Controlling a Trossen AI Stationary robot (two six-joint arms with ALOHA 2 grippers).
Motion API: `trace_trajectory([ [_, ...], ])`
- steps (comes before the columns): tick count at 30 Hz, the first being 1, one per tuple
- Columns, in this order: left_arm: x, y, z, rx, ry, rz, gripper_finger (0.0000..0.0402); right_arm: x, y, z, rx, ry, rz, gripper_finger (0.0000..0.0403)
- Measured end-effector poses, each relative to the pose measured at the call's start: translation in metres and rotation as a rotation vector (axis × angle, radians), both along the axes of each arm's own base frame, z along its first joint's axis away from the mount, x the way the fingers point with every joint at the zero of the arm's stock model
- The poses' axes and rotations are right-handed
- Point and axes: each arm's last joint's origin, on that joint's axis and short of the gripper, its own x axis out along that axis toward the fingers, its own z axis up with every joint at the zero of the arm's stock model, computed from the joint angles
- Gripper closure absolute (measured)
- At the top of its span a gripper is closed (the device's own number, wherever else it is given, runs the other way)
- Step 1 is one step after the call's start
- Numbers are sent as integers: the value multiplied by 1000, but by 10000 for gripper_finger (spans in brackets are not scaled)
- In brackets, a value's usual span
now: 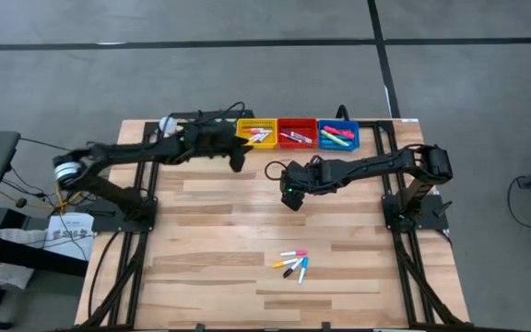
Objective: Pick & Place Markers
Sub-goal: Put the pink highlighter pen into the yellow basket
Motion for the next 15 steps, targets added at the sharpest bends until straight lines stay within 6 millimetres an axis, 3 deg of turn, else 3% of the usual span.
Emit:
trace_trajectory([
  [7,-30,-39,24,43,-114,-85,262,11,2,3,55,-117,22,165],
  [15,-55,-81,4,-166,-162,-141,262,21,15,7,212,-237,86,165],
])
